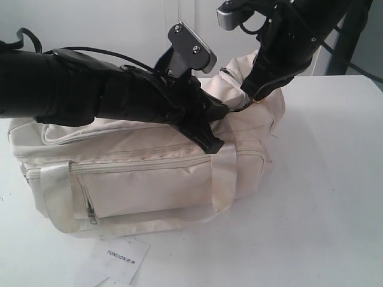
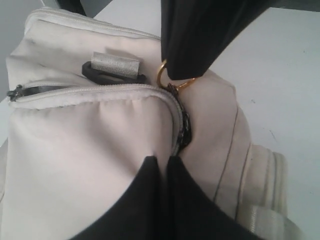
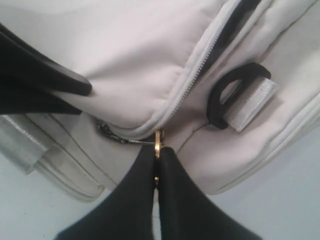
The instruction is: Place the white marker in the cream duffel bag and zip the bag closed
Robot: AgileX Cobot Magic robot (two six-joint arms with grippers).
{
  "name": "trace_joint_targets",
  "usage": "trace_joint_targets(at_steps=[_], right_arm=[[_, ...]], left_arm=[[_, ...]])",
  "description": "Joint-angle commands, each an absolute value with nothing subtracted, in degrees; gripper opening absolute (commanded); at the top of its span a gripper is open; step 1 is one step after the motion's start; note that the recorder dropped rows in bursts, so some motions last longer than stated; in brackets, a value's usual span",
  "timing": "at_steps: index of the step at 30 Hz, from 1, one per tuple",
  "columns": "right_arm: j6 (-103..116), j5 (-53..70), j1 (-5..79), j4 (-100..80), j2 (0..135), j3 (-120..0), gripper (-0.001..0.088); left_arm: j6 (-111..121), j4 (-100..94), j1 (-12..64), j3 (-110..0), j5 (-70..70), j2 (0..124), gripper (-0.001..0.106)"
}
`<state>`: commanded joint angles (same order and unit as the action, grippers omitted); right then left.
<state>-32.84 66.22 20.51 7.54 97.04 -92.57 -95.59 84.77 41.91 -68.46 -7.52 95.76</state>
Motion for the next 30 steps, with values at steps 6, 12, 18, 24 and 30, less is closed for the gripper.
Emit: trace_joint_targets(at_steps=[6,12,18,24,30], right_arm=[[-32.73,66.22,20.51,7.54,97.04,-92.57,0.0000],[-32.73,66.33,20.51,7.66,97.04,-92.57,0.0000],[-32.73,66.22,20.51,7.66,97.04,-92.57,0.0000],[-32.73,64.48,20.51,7.19,97.04,-92.57,0.0000],[-32.73,63.66,20.51,4.72,97.04,-92.57,0.0000]], left_arm=[[-92.28,84.77,41.91,-68.46,-4.80,95.76,0.033],[-89.90,84.77,41.91,-68.46,-3.06,95.76,0.037],[-90.33,84.40,41.91,-68.46,-3.19,95.76,0.000],[-90.33,84.27,41.91,-68.46,-4.23,94.92,0.000],[-90.33,84.27,41.91,-68.46,-4.23,93.54,0.000]])
